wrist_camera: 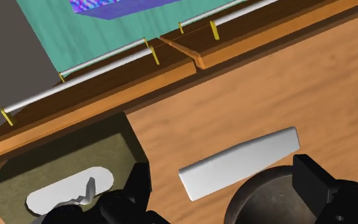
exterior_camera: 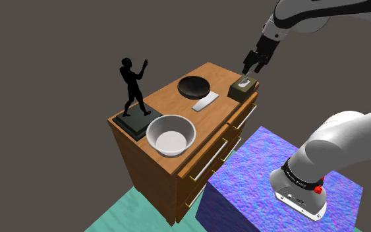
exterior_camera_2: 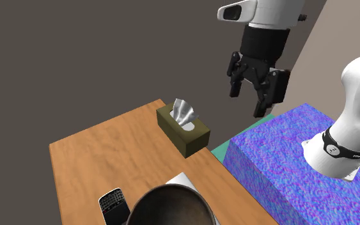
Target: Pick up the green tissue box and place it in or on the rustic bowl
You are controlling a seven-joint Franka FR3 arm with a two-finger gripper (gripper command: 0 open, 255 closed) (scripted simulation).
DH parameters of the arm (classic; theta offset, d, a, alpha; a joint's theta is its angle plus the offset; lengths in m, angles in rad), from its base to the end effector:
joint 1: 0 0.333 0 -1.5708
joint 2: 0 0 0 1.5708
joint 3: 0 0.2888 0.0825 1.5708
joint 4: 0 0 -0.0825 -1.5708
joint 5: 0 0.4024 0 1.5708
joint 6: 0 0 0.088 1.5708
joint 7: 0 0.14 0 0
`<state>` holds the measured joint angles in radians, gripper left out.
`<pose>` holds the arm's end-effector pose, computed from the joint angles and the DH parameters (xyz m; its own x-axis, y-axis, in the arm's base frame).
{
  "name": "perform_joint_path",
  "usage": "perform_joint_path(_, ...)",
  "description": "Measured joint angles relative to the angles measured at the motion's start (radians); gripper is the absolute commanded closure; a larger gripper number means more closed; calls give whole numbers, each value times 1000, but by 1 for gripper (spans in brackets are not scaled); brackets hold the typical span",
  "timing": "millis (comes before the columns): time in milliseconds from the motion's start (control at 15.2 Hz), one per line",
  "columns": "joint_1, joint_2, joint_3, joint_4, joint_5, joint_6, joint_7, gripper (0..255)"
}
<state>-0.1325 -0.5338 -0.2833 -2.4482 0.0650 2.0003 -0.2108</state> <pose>0.3989 -0.1665 0.4262 0.9734 -0.2044 0.1037 -0.1831 -0.9656 -0.1845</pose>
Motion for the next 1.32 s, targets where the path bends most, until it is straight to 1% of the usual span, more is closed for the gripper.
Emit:
perform_joint_path(198, -11, 68, -74, 4, 40, 73, -54, 0)
perform_joint_path(396, -7, 162, -148, 40, 106, 133, -115, 0)
perform_joint_path(594, 3, 262, -220, 74, 198, 188, -190, 0)
perform_joint_path(792, 8, 361, -289, 114, 307, 217, -280, 0)
perform_joint_path(990, 15, 411, -304, 125, 363, 241, -319, 0)
perform_joint_path(1320, 30, 455, -302, 104, 418, 292, -358, 0)
